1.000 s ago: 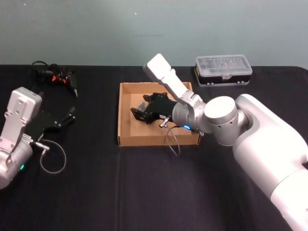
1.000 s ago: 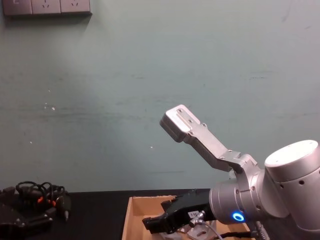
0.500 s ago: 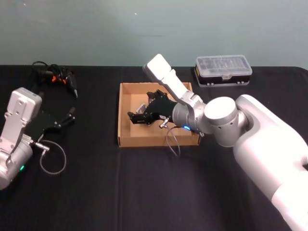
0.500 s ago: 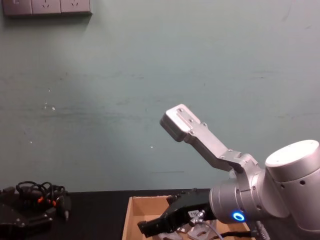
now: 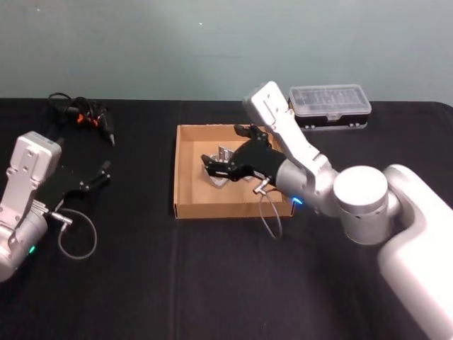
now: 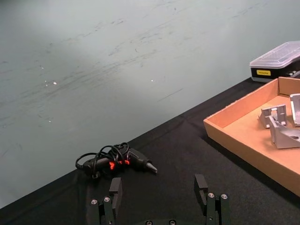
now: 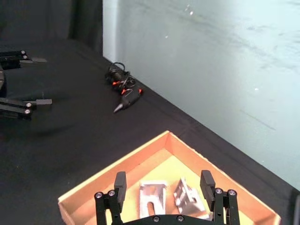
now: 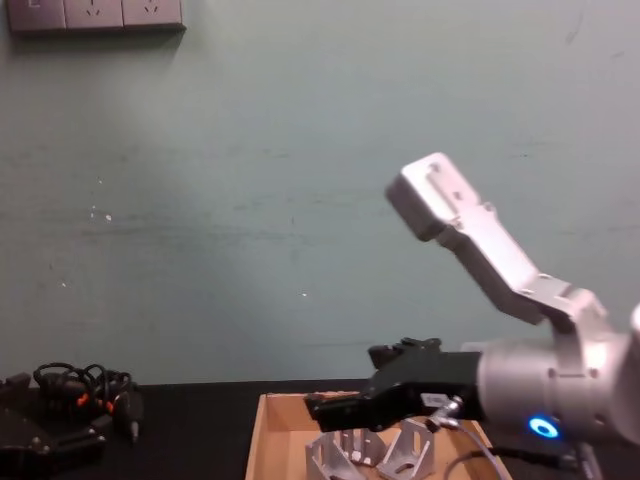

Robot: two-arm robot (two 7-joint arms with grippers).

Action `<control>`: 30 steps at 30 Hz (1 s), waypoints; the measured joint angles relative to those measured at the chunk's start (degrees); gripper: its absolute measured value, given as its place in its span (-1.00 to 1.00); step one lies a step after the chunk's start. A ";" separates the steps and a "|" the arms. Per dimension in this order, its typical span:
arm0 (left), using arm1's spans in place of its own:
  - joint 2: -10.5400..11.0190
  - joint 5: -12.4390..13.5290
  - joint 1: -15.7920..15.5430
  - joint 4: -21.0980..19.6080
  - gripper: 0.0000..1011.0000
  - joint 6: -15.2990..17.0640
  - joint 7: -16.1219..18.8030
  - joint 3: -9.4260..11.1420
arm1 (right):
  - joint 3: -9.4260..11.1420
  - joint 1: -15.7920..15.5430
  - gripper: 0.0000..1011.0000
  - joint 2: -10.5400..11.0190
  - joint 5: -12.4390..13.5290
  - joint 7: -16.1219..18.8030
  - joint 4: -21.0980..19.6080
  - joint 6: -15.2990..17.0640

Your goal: Use one hand to pick up the angle iron from the table and place it into the box.

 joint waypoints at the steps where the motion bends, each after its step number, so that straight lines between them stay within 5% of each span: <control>1: 0.00 0.00 0.00 0.00 1.00 0.00 0.00 0.00 | 0.73 -1.71 0.99 0.60 0.19 -0.71 -2.05 -0.23; 7: 0.00 0.00 0.00 0.00 1.00 0.00 0.00 0.00 | 3.89 -8.78 0.99 2.31 0.41 -5.04 -9.02 -1.27; 9: 0.00 0.00 0.00 0.00 1.00 0.00 0.00 0.00 | 6.24 -13.27 0.99 2.56 -0.08 -9.09 -12.45 -1.86; 17: 0.00 0.00 0.00 0.00 1.00 0.00 0.00 0.00 | 10.94 -21.98 0.99 2.14 -2.58 -18.24 -18.20 -6.02; 24: 0.00 0.00 0.00 0.00 1.00 0.00 0.00 0.00 | 13.62 -25.47 0.99 1.64 -3.87 -21.32 -19.42 -6.74; 30: 0.00 0.00 0.00 0.00 1.00 0.00 0.00 0.00 | 13.64 -25.52 0.99 1.65 -3.83 -21.22 -19.45 -6.83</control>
